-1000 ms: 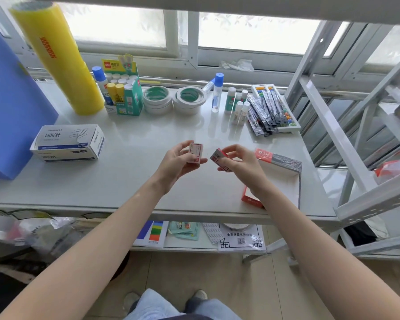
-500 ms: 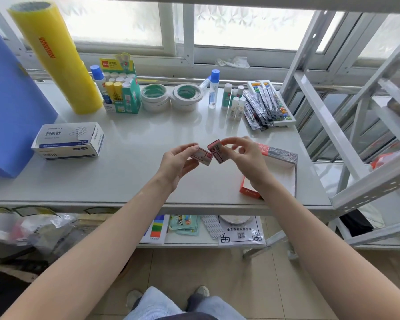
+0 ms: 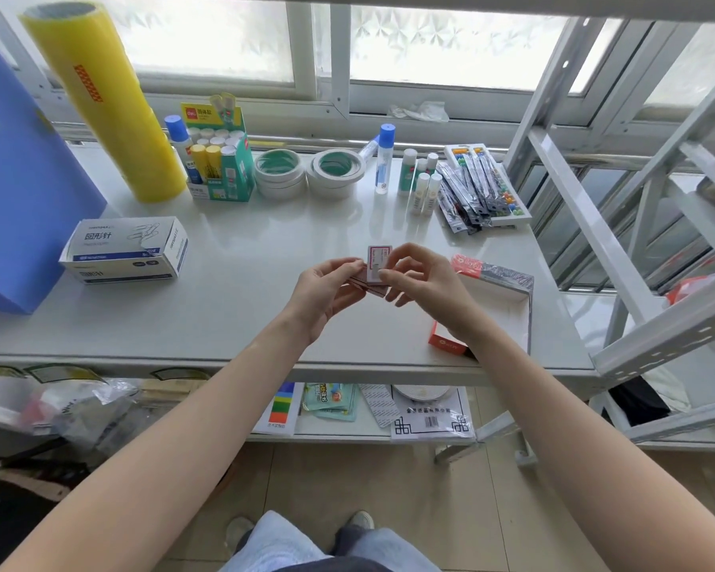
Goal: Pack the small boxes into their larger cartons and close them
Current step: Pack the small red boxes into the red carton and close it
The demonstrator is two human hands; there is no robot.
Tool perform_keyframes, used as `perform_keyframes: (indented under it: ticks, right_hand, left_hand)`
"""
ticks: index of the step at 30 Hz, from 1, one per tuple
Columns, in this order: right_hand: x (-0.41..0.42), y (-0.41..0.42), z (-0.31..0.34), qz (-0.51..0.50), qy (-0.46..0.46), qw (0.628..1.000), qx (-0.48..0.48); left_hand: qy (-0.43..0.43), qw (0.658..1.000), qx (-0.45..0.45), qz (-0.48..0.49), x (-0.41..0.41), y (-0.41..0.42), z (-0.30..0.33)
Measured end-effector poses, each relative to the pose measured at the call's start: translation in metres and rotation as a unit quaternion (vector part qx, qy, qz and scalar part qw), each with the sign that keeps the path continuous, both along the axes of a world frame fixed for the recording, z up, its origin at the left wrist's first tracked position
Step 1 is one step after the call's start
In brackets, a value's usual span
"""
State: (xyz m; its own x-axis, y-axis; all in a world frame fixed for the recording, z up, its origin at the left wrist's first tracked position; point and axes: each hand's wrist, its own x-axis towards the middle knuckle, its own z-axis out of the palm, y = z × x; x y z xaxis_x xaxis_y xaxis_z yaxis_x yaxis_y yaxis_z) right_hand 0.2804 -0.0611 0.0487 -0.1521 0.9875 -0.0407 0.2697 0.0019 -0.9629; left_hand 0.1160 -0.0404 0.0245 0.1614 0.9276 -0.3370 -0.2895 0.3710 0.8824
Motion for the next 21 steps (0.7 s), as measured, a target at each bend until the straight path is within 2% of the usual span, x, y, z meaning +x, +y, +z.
perform_keyframes:
  ticks: [2, 13, 21]
  right_hand:
    - [-0.001, 0.002, -0.005, 0.004, -0.036, 0.999, 0.023]
    - [-0.001, 0.011, -0.014, -0.068, -0.048, 0.995, 0.052]
    - [0.003, 0.004, -0.018, -0.073, -0.147, 0.981, 0.103]
  left_hand:
    - [0.005, 1.0, 0.003, -0.002, -0.001, 0.001, -0.001]
    - [-0.003, 1.0, -0.017, -0.014, 0.0, 0.001, 0.003]
    - [0.02, 0.999, 0.012, -0.032, 0.013, 0.003, -0.002]
